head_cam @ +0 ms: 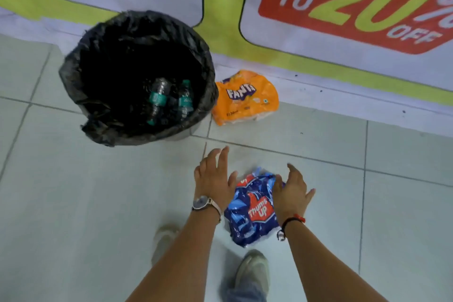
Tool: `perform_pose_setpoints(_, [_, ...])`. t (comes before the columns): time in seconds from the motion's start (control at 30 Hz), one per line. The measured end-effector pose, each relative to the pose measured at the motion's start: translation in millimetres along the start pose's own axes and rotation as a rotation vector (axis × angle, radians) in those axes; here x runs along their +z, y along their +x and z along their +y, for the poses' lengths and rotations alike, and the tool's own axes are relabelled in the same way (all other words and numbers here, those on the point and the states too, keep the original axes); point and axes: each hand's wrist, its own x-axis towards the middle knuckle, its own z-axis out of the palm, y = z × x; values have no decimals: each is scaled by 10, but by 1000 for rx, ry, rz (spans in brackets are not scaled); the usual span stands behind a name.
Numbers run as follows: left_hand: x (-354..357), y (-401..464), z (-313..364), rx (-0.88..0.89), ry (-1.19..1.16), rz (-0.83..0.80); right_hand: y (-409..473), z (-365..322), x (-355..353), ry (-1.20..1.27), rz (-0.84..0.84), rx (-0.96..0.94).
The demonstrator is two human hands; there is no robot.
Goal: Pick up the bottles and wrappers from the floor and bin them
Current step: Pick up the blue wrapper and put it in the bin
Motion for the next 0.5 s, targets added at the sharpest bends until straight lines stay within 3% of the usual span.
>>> perform_pose_setpoints(0.07, [254,-24,-101,-64,93,-103,-91,293,204,-39,-48,62])
perform_pose_setpoints(0.13, [448,-1,-246,-4,216,-91,-164,546,428,-61,-85,125])
perform_pose_setpoints(0.27, [541,212,-599,388,412,341,-238,837,812,-46,-132,326])
perform_pose_setpoints(0.37, [210,424,-672,565,468,548,-244,930,1006,121,-150,572])
perform_pose_setpoints(0.43, [-126,555,-654,526,459,712,-212,986,1133,310,-136,733])
perform_pose_setpoints(0.5, [-440,633,-688,371,460,834,-189,1019,1233,459,-125,862])
